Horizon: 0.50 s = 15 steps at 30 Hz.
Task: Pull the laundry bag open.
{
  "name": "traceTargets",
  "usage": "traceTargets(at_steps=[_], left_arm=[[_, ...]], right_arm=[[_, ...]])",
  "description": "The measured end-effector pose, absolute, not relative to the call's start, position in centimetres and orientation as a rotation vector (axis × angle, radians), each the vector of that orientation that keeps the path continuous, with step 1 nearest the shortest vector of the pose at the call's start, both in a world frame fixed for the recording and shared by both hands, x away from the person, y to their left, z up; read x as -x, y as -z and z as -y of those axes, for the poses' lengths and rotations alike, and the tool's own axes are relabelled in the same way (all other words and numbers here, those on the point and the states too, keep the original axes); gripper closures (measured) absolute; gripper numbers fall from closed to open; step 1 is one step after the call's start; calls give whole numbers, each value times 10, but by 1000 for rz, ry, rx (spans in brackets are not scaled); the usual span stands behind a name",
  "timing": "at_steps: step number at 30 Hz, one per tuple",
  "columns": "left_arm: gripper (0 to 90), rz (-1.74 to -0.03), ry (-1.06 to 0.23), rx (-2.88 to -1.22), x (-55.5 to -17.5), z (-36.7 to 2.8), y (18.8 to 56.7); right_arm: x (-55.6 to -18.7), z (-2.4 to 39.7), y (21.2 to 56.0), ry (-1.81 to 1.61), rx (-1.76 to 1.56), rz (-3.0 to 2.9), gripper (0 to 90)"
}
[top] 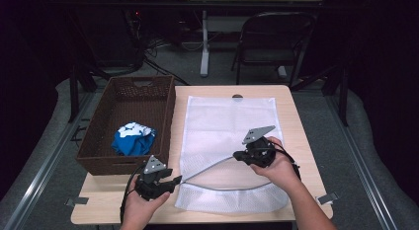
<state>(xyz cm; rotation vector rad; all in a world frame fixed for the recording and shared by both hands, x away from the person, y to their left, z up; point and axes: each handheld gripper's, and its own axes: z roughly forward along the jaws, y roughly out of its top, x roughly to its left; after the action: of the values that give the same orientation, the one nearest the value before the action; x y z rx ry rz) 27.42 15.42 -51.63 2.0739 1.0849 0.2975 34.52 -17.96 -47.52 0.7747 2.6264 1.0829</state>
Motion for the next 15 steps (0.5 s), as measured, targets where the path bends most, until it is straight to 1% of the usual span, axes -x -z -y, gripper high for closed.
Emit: traceTargets(at_steps=[15], left_arm=[[531,-1071,-316,-2041,-270,-158,500]], right_arm=[[-344,184,470,-1114,-775,-2603,884]])
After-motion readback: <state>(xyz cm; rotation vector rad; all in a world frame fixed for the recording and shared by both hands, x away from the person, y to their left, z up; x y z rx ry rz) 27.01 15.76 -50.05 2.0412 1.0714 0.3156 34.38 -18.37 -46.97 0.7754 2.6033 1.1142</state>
